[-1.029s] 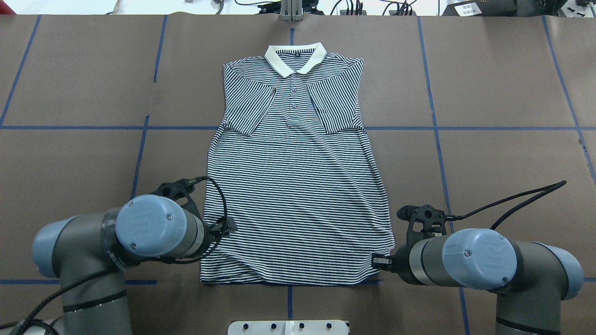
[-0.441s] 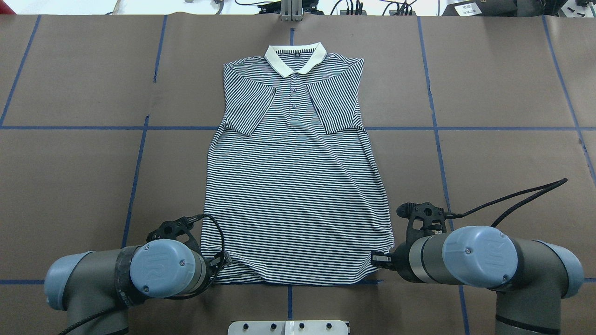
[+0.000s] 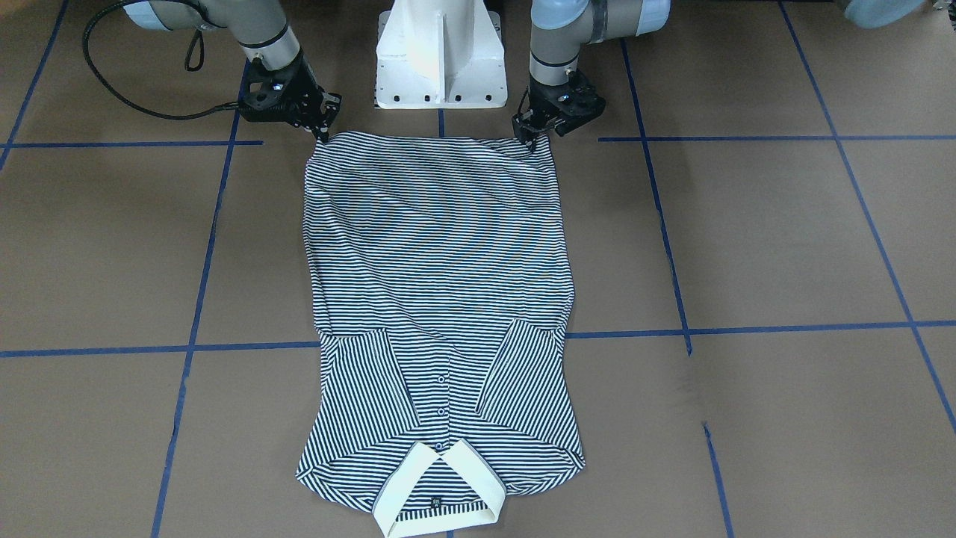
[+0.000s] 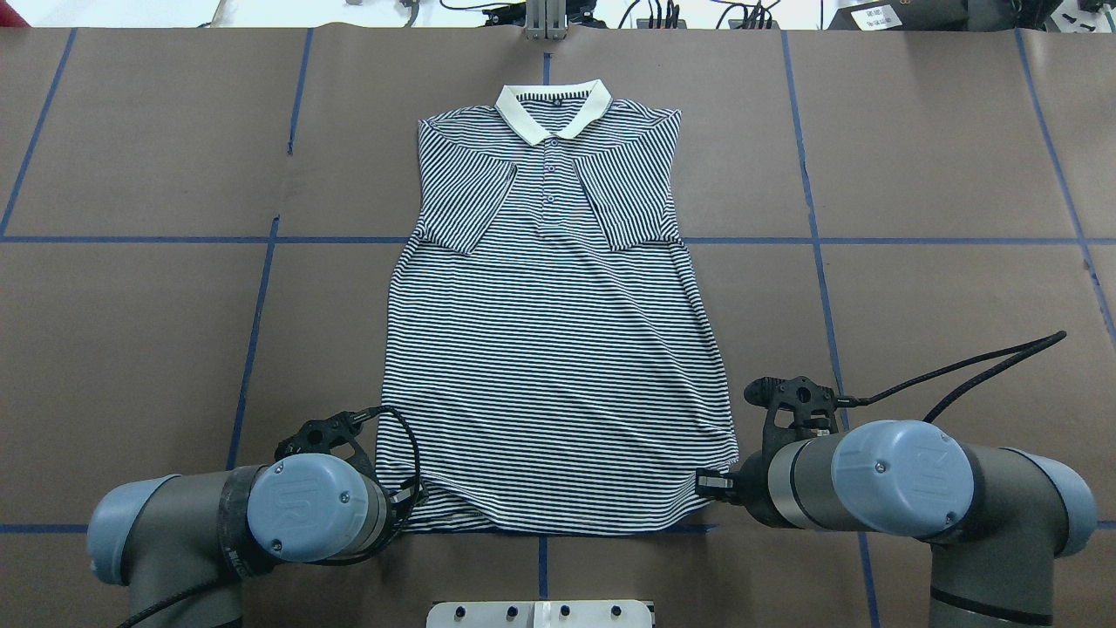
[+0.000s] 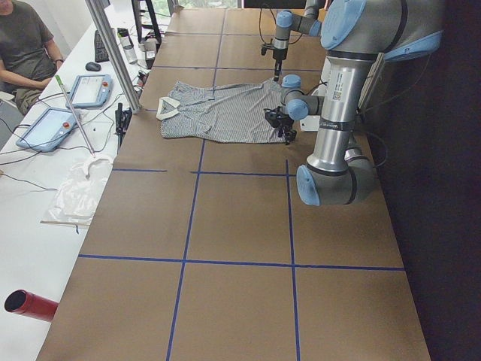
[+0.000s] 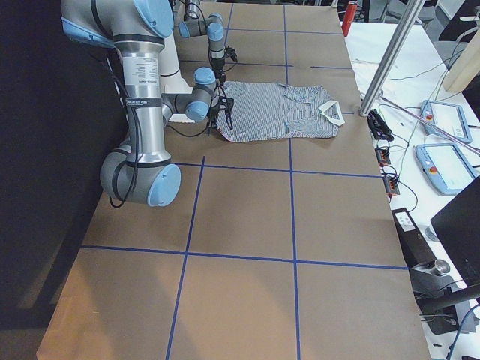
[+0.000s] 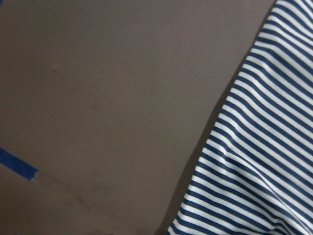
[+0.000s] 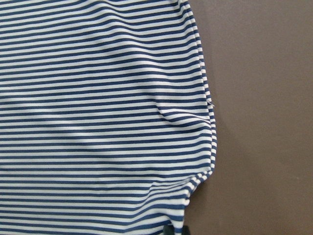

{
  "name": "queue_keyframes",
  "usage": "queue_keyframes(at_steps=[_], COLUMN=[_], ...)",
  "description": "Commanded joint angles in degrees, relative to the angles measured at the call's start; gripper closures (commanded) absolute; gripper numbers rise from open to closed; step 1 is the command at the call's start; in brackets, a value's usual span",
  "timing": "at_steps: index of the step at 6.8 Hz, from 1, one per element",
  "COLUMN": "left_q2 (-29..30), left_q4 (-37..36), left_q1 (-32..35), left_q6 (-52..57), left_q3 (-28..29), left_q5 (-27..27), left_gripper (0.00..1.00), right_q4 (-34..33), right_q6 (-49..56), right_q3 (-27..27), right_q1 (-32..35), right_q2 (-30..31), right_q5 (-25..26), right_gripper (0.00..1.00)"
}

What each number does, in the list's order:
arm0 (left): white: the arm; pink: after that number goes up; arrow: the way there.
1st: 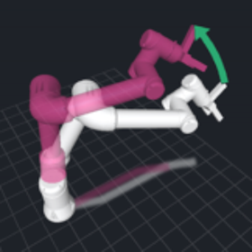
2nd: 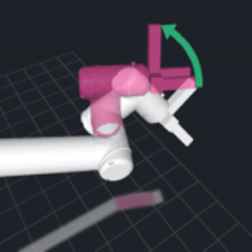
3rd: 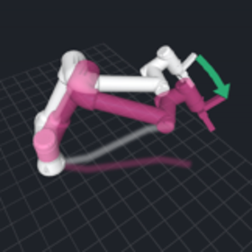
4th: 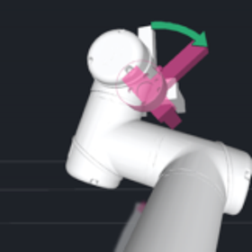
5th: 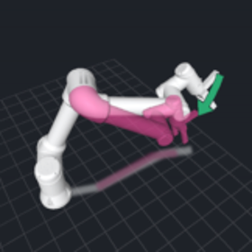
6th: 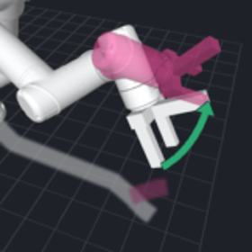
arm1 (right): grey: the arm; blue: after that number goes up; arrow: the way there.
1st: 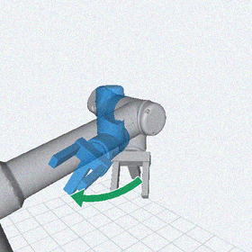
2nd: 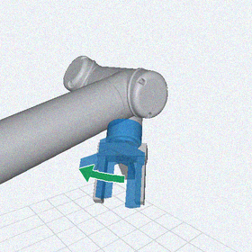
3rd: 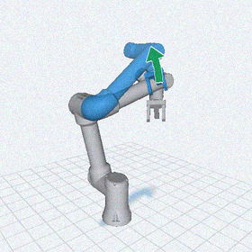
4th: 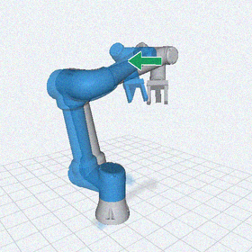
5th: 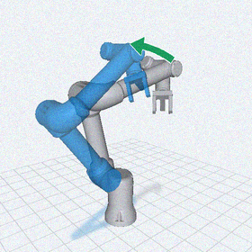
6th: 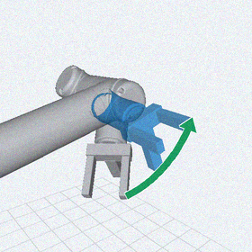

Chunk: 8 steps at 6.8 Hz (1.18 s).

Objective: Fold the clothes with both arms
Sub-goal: 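Grasp both hem corners nearest the robot with the left and right grippers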

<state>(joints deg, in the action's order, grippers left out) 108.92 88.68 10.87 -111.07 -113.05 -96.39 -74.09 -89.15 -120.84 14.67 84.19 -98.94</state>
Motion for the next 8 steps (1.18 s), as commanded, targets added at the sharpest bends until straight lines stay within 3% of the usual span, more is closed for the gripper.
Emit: queue_keyframes(at_steps=[1,3,5,6,7,8], left_q2=[-0.03,0.15,-0.2,-2.99,-8.67,-10.56], left_q4=[0.0,0.09,0.0,-0.43,-0.53,-0.7], left_q1=[-0.06,-0.06,0.47,0.56,0.04,-3.01], left_q6=[0.06,0.06,0.85,2.68,7.22,7.18], left_q3=[0.02,-0.33,-3.65,-8.37,-17.29,-21.38], left_q5=[-0.12,-0.38,-0.82,-0.82,-0.82,-0.91], left_gripper=[1.0,1.0,1.0,1.0,1.0,1.0], right_q4=[0.0,0.0,0.0,0.0,0.09,0.0], right_q6=[0.03,0.03,0.47,0.64,0.73,0.65], right_q3=[-0.19,-0.36,-0.98,-3.15,-6.4,-8.69], right_q1=[0.18,0.35,2.1,2.46,2.47,2.12], right_q2=[0.01,0.01,0.53,2.1,4.73,6.41], right_q5=[-0.12,-0.12,-3.43,-4.94,-7.21,-10.37], right_gripper=[1.0,1.0,1.0,1.0,1.0,1.0])
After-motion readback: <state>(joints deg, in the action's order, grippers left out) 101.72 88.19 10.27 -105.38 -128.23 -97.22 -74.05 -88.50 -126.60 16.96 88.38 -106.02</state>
